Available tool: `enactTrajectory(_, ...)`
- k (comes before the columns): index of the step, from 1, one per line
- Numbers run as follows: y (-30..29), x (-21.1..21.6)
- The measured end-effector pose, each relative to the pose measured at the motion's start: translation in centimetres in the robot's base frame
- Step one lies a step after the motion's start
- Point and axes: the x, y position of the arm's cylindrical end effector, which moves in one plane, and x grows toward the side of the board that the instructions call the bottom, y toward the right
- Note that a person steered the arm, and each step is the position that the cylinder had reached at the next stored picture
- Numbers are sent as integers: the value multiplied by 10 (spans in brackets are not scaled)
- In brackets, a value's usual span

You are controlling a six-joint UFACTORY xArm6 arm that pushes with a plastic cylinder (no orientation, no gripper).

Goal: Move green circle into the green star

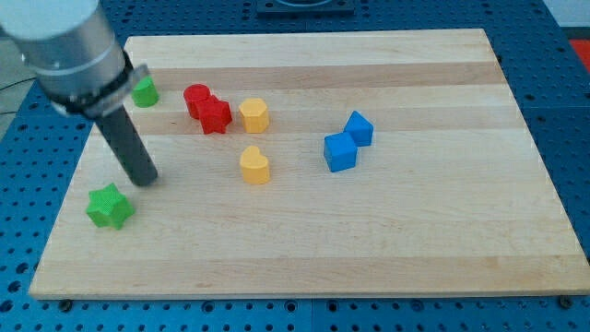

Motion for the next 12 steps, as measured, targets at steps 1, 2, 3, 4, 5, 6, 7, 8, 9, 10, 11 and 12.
enactTrajectory(1, -36, -46)
enactTrajectory(2, 11, -85)
enactTrajectory(3, 21, -130)
enactTrajectory(4, 8, -158)
enactTrajectory(5, -25, -158)
enactTrajectory(6, -53, -151)
enactTrajectory(7, -70, -168)
enactTrajectory(8, -24, -112)
enactTrajectory(9, -16, -57)
enactTrajectory(10, -4, -117)
enactTrajectory(11, -37, -133)
enactTrajectory(12, -63, -102)
